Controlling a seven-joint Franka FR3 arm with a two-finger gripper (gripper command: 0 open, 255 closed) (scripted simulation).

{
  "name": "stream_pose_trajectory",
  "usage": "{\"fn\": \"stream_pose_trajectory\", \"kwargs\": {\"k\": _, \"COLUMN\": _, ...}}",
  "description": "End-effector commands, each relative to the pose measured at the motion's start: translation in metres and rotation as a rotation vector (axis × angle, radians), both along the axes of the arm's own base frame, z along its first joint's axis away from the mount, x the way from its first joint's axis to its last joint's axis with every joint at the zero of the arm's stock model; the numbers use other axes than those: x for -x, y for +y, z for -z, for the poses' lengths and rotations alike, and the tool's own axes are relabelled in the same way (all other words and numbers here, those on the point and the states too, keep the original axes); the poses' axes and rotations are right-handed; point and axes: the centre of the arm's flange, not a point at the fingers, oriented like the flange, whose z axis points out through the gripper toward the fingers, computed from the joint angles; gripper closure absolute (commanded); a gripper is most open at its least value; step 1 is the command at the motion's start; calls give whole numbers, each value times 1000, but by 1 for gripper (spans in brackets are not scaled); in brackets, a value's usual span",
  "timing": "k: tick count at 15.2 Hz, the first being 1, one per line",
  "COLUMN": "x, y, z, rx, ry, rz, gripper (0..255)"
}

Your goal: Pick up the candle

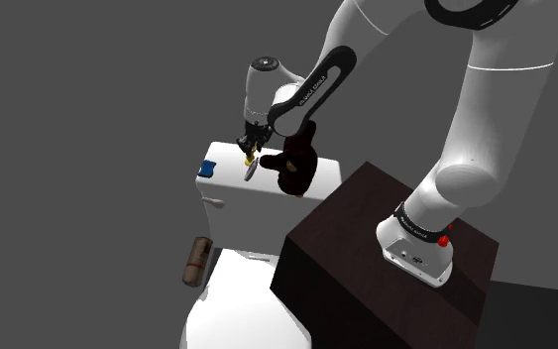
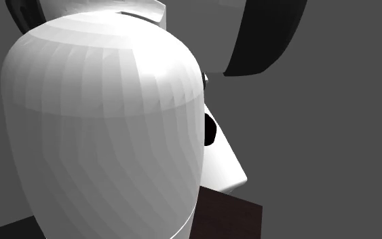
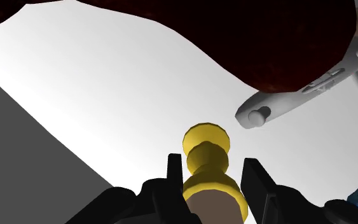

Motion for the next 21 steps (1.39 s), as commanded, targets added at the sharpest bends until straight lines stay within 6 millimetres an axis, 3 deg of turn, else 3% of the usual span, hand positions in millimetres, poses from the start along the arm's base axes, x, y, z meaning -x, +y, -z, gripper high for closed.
{"fn": "stream_pose_trajectory", "kwargs": {"k": 1, "x": 0, "y": -1, "z": 1, "rx": 1, "ry": 2, "rz": 2, "gripper": 255}}
{"fn": "stream_pose_trajectory", "kwargs": {"k": 4, "x": 1, "y": -1, "z": 1, "rx": 1, "ry": 2, "rz": 2, "gripper": 255}}
{"fn": "stream_pose_trajectory", "kwargs": {"k": 19, "x": 1, "y": -1, "z": -79, "rx": 1, "ry": 2, "rz": 2, "gripper": 255}}
{"fn": "stream_pose_trajectory", "kwargs": {"k": 21, "x": 1, "y": -1, "z": -79, "rx": 1, "ry": 2, "rz": 2, "gripper": 255}}
